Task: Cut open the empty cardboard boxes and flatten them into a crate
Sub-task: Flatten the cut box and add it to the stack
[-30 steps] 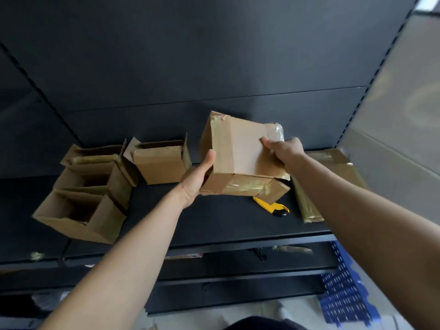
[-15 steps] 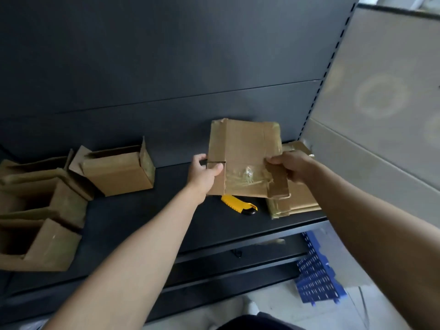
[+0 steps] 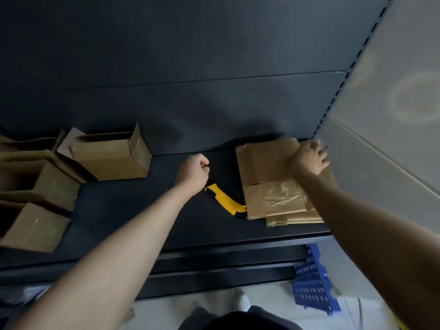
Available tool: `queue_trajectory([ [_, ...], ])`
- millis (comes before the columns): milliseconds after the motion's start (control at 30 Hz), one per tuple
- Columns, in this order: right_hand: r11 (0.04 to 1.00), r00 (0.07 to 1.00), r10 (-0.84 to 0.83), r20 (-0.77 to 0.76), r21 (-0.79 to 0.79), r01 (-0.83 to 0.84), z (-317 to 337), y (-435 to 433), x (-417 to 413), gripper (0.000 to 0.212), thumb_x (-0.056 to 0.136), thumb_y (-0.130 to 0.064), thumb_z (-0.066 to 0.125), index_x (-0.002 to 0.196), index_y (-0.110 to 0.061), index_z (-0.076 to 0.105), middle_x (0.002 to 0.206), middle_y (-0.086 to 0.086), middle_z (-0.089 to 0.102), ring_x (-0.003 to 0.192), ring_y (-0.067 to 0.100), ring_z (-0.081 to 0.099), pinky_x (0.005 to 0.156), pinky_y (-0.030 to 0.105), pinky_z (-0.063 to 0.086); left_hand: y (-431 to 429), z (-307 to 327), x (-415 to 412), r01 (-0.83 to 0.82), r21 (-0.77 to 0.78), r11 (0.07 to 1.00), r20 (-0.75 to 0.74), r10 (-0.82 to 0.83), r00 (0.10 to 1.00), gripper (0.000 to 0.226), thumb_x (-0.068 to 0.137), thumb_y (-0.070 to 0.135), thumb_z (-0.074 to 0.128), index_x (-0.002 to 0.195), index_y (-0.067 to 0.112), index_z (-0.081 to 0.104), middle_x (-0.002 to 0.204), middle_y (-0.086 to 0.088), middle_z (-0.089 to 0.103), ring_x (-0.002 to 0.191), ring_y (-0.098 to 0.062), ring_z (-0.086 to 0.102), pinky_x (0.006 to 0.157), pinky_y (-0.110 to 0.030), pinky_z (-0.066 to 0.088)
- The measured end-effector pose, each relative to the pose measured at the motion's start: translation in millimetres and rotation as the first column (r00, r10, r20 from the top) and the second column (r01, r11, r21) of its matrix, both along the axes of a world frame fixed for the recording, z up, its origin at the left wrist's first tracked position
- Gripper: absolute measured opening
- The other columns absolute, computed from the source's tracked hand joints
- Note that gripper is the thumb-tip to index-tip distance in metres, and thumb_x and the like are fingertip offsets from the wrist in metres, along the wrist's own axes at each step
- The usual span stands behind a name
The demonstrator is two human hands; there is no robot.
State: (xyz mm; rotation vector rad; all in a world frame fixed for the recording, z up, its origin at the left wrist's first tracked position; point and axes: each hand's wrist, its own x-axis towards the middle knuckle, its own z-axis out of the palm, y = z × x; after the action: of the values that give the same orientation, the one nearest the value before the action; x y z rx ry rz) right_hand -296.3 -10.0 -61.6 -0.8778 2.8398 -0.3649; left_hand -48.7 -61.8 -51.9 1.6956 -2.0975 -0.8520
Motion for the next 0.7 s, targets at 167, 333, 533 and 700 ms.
queue_trajectory([
  [167,0.872,0.885,0.466,-0.01,-0.166,-0.461,15,-43,61,0.034,0.089,-0.012,0.051,0.123,-0.013,0.054,0.128,0.012,0.052,0.123,0.03,0.041,0.101,0.04,0.029,-20,7,40,-0.075,-0.425,0.902,0.126,0.141,0.982,0.023,0.09,0.009,0.054,0.113,0.007,0.056,0.123,-0.01,0.046,0.114,-0.028,0.044,0.097,-0.036,0.038],
  [333,0.716,0.673,0.674,0.306,-0.045,-0.697,1,-52,127,0.036,0.088,-0.026,0.06,0.12,-0.012,0.057,0.123,0.012,0.059,0.113,0.031,0.054,0.094,0.033,0.045,-40,14,88,-0.189,-0.575,0.796,0.259,0.396,0.881,0.057,0.081,0.02,0.067,0.13,0.006,0.041,0.138,-0.015,0.036,0.126,-0.036,0.033,0.11,-0.047,0.023],
  [533,0.685,0.744,0.566,0.354,0.3,-0.664,-26,-38,159,0.056,0.083,-0.032,0.069,0.127,-0.005,0.046,0.127,0.015,0.052,0.118,0.034,0.049,0.094,0.04,0.046,-64,3,144,-0.092,-0.334,0.938,0.374,0.221,0.901,0.076,0.09,0.035,0.059,0.147,0.005,0.02,0.152,-0.015,0.027,0.143,-0.03,0.01,0.117,-0.043,0.004],
  [700,0.715,0.788,0.553,0.271,0.331,-0.616,-38,-37,176,0.054,0.088,-0.016,0.063,0.135,-0.006,0.039,0.135,0.017,0.043,0.126,0.035,0.042,0.099,0.043,0.043,-80,1,157,0.017,-0.249,0.968,0.374,0.08,0.924,0.079,0.091,0.039,0.057,0.15,0.008,0.014,0.159,-0.007,0.008,0.146,-0.026,-0.004,0.118,-0.04,0.0],
])
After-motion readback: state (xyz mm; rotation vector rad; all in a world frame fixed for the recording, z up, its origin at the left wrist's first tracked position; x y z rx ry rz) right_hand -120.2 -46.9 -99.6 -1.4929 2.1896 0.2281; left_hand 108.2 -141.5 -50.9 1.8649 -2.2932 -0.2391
